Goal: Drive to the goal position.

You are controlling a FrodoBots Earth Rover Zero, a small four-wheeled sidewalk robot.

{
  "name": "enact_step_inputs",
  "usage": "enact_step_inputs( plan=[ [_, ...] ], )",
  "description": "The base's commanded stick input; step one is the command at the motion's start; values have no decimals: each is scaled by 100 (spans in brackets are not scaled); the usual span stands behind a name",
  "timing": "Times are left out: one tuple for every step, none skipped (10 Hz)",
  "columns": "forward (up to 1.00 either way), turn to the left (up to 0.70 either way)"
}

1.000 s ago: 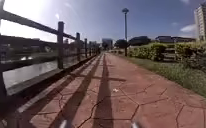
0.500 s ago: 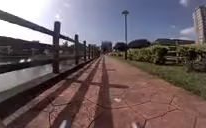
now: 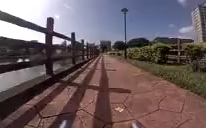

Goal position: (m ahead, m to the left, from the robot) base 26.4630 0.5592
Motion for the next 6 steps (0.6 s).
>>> enact_step_inputs(
  plan=[
    [50,0],
    [50,0],
    [50,0],
    [50,0],
    [50,0],
    [50,0]
  ],
)
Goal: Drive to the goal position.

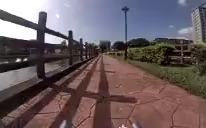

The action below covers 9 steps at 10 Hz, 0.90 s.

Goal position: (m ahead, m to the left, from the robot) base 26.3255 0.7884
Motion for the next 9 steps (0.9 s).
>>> enact_step_inputs(
  plan=[
    [50,0],
    [50,0],
    [50,0],
    [50,0],
    [50,0],
    [50,0],
    [50,0],
    [50,0],
    [50,0]
  ],
)
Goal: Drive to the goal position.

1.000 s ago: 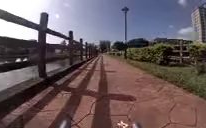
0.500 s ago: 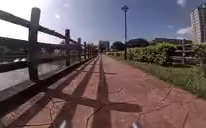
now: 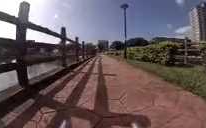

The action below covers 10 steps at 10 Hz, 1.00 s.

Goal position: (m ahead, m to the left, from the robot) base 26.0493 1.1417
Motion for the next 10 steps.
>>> enact_step_inputs(
  plan=[
    [50,0],
    [50,0],
    [50,0],
    [50,0],
    [50,0],
    [50,0],
    [50,0],
    [50,0],
    [50,0],
    [50,0]
  ],
)
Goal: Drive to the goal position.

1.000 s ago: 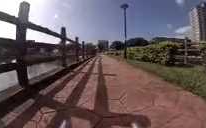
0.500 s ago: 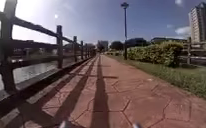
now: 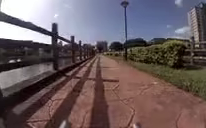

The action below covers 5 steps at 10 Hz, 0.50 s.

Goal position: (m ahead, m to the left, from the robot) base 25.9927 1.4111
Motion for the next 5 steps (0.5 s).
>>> enact_step_inputs(
  plan=[
    [50,0],
    [50,8],
    [50,10],
    [50,6],
    [50,2]
  ],
)
